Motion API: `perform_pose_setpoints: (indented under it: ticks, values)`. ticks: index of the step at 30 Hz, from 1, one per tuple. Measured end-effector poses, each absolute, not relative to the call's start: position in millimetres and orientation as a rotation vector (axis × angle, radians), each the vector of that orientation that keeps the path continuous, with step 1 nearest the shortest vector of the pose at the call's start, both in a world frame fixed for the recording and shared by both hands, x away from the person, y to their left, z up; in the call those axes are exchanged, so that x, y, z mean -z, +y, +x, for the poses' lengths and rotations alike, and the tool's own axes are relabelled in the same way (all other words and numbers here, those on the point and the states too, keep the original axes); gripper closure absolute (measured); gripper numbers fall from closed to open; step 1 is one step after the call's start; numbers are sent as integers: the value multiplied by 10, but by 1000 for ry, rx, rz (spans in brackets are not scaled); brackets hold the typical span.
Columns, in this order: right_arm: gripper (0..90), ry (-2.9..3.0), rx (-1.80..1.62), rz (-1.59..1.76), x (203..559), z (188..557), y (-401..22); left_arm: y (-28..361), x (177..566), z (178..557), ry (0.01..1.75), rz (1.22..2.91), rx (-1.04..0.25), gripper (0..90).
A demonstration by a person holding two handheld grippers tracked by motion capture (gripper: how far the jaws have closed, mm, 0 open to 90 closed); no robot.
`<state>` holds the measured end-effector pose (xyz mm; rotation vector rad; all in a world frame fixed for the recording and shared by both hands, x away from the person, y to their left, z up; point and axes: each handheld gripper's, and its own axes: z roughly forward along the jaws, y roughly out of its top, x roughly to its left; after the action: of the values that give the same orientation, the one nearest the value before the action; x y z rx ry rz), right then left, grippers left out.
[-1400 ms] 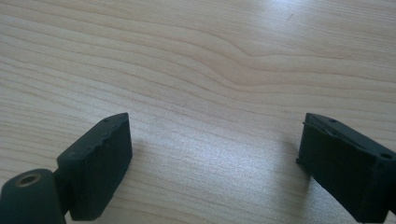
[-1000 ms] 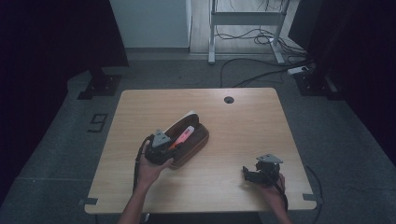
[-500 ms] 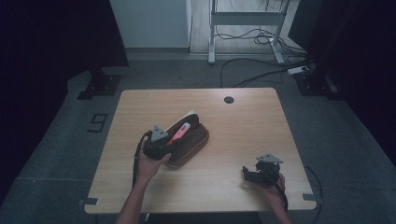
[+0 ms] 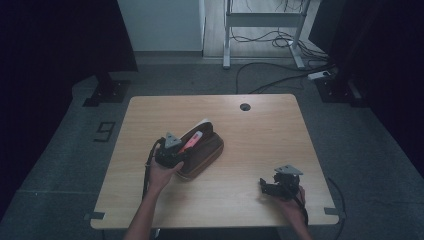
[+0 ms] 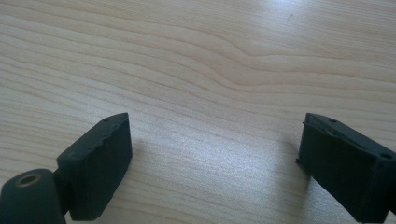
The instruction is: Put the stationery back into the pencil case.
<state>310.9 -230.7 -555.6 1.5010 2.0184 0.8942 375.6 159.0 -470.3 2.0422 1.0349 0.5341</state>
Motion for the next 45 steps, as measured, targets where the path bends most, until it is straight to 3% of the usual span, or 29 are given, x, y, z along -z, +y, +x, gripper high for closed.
perform_pose_setpoints:
  ticks: [15, 19, 29, 45]
  values:
    - [93, 2019, -894, 1499, 5557, 3109, -2308, 1542, 4856, 3840, 1067, 2101, -555, 671]
    - [93, 2018, -895, 1500, 5557, 3109, -2308, 1535, 4856, 3828, 1070, 2100, -565, 549]
    - [93, 2019, -894, 1499, 5557, 3109, -2308, 1572, 4795, 3697, 1042, 2056, -573, 507]
    - [93, 2018, -895, 1499, 5557, 3109, -2308, 1747, 4822, 3409, 1037, 1961, -482, 480]
